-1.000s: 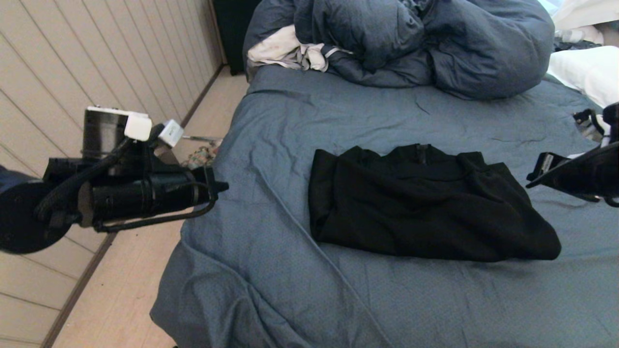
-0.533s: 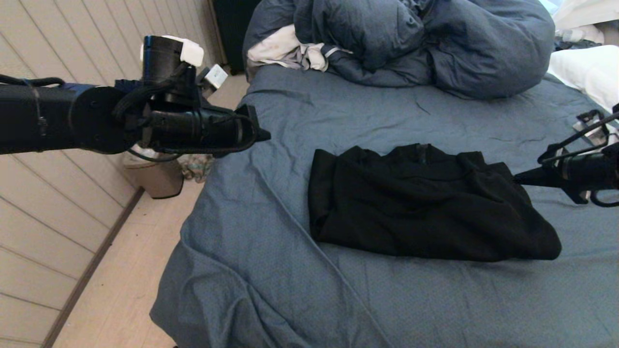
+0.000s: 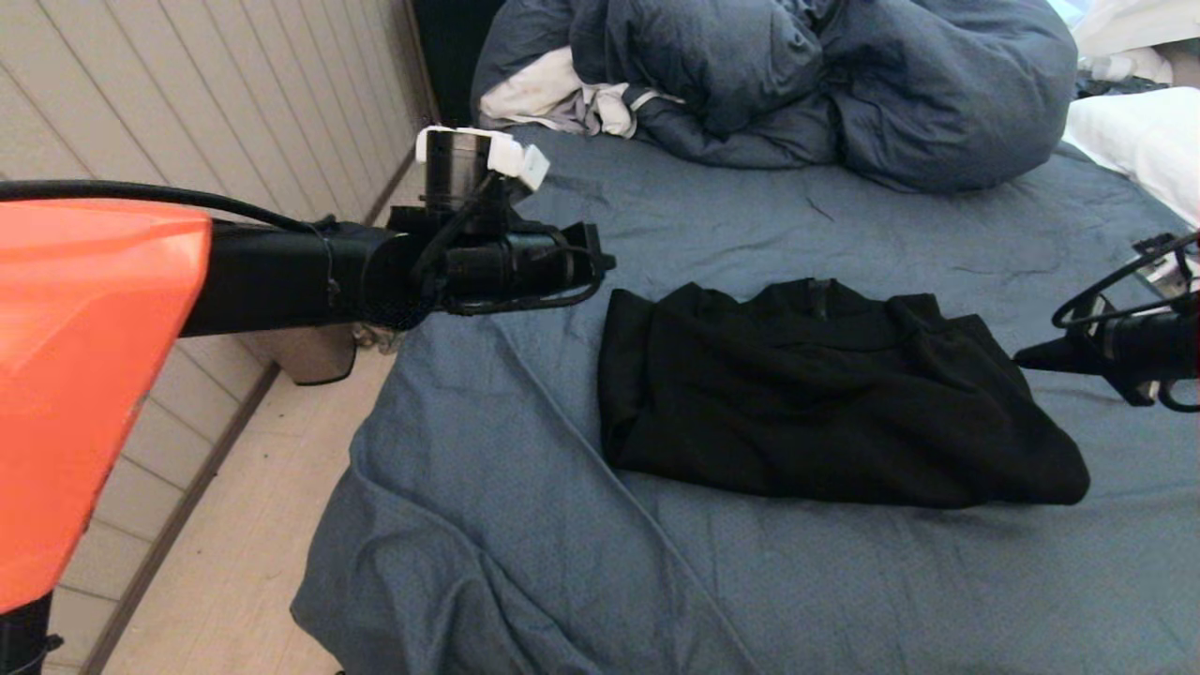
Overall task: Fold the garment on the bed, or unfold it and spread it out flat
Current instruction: Unfold the black sweatshirt
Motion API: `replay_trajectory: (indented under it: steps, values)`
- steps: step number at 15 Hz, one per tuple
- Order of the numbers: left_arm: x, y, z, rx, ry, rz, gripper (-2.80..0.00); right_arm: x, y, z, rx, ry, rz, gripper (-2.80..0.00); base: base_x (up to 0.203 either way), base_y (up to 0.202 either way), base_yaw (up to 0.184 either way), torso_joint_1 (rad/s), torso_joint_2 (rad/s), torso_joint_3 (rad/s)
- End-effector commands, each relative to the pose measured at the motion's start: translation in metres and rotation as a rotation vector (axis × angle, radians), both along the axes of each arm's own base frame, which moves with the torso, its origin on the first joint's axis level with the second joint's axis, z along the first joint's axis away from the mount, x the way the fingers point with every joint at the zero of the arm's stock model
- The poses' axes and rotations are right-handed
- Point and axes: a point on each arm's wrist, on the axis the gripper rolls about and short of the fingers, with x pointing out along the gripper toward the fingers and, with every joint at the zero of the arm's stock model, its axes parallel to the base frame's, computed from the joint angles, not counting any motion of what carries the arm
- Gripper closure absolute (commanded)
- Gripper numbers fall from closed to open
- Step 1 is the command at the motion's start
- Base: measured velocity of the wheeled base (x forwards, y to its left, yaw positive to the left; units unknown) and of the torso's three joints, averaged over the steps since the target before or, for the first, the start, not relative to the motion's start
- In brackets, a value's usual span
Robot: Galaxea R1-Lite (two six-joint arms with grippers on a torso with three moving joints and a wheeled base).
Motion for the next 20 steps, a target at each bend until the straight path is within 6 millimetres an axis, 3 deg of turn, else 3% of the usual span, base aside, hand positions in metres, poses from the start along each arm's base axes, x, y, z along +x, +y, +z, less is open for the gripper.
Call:
replay_trajectory:
  steps: [1, 2, 3, 6, 7, 14, 20]
  values:
    - [0.013, -0.011, -0.025, 0.024, 0.040, -0.005, 0.00, 0.001, -0.008, -0.007, 0.014, 0.017, -0.017, 0.00, 0.000, 0.000, 0.000, 0.000, 0.00, 0.000]
    - [0.016, -0.015, -0.033, 0.033, 0.051, -0.002, -1.66, -0.001, -0.011, -0.007, 0.014, 0.017, -0.029, 0.00, 0.000, 0.000, 0.000, 0.000, 0.00, 0.000]
    - [0.019, -0.020, -0.040, 0.040, 0.054, 0.010, -2.80, -0.003, -0.016, -0.006, 0.011, 0.006, -0.044, 0.00, 0.000, 0.000, 0.000, 0.000, 0.00, 0.000]
    - [0.027, -0.042, -0.065, 0.069, 0.044, 0.081, -2.80, -0.007, -0.027, -0.006, -0.010, -0.048, -0.074, 0.00, 0.000, 0.000, 0.000, 0.000, 0.00, 0.000]
    - [0.028, -0.048, -0.069, 0.062, 0.025, 0.089, -2.80, -0.008, -0.027, -0.006, -0.024, -0.071, -0.074, -2.80, 0.000, 0.000, 0.000, 0.000, 0.00, 0.000]
    - [0.033, -0.059, -0.085, 0.045, 0.003, 0.085, -2.80, -0.004, -0.027, -0.021, -0.027, -0.082, -0.068, -2.80, 0.000, 0.000, 0.000, 0.000, 0.00, 0.000]
    - [0.036, -0.076, -0.119, 0.079, -0.011, 0.109, -2.80, -0.007, -0.023, -0.031, -0.036, -0.103, -0.063, -2.80, 0.000, 0.000, 0.000, 0.000, 0.00, 0.000]
